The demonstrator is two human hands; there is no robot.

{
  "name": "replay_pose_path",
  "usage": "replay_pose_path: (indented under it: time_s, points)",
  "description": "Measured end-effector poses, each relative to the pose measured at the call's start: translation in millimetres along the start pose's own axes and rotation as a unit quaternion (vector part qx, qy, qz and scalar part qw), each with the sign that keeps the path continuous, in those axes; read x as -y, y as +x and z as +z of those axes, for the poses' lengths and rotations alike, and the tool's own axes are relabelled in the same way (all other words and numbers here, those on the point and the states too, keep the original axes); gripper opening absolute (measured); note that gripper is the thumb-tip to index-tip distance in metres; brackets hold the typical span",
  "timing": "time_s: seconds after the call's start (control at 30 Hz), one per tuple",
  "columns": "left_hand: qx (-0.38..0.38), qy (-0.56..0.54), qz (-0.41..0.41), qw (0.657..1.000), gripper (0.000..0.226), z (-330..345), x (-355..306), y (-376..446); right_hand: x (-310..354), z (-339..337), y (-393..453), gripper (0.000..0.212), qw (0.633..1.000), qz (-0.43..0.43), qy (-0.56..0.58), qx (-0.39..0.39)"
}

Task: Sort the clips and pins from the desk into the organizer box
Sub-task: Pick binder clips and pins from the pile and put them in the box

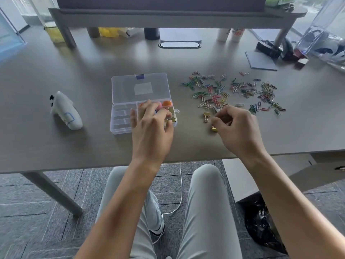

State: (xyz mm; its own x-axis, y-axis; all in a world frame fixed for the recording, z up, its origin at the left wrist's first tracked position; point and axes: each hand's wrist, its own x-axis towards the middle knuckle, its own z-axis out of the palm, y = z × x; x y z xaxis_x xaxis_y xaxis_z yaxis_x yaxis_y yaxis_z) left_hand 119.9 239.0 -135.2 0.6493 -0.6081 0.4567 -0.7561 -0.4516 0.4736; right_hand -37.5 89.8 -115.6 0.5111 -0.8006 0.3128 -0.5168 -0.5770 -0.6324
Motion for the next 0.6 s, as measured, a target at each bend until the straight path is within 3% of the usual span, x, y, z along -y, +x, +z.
replay_pose_path:
  time_s: [0.33,0.6]
  points:
    - [0.022,0.026,0.005,0.999,0.031,-2,-5,-12,-10,2,-14,0.017,0.998,-0.023,-0.055,0.011]
    - [0.028,0.037,0.0,0.999,0.03,-2,-3,-18,-10,4,-16,0.011,0.997,-0.025,-0.075,0.009]
